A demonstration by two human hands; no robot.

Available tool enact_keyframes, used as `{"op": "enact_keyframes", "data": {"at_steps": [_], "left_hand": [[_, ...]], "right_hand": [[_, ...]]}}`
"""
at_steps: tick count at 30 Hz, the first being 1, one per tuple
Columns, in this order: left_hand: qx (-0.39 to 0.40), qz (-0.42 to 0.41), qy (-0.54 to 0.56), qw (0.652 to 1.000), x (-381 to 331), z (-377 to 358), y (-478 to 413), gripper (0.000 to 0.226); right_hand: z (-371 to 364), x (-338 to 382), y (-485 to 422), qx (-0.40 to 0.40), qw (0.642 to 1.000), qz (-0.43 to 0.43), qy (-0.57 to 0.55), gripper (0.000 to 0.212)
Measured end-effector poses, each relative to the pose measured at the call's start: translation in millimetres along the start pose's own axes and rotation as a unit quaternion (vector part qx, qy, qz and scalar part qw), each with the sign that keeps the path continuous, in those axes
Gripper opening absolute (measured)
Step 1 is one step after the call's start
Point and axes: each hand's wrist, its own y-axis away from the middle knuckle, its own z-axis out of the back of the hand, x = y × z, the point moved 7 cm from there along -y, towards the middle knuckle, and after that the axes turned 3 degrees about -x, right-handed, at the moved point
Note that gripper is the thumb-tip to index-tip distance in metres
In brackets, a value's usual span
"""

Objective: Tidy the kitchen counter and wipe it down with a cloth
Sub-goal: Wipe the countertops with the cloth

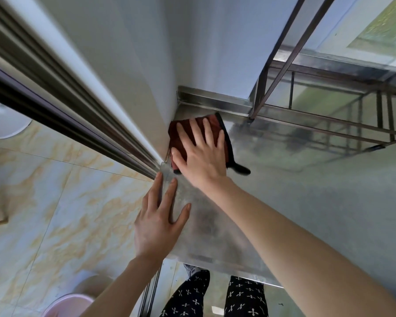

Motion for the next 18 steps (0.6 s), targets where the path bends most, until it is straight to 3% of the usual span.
{"op": "enact_keyframes", "data": {"at_steps": [4, 9, 12, 15, 17, 18], "left_hand": [[0.003, 0.001, 0.004, 1.0, 0.5, 0.2, 0.7, 0.059], [0.005, -0.003, 0.047, 0.999, -2.2, 5.6, 3.2, 0.056], [0.012, 0.0, 0.053, 0.999, -3.8, 5.8, 3.0, 0.057], [0.009, 0.003, 0.063, 0.998, -3.1, 6.1, 3.6, 0.059], [0.016, 0.006, 0.066, 0.998, -1.6, 5.4, 4.5, 0.059], [0.022, 0.006, 0.065, 0.998, -0.6, 4.4, 4.7, 0.059]], "right_hand": [[6.2, -10.4, -5.5, -0.011, 1.0, -0.011, -0.014, 0.056], [1.0, -38.2, 73.3, -0.011, 1.0, 0.013, 0.014, 0.056], [9.5, -111.7, 97.2, -0.013, 0.994, -0.11, 0.023, 0.057], [14.8, -155.5, 115.6, -0.007, 0.958, -0.288, -0.01, 0.056], [13.9, -134.8, 126.0, -0.019, 0.953, -0.303, -0.014, 0.056], [11.0, -112.4, 131.1, -0.021, 0.964, -0.263, -0.007, 0.058]]}}
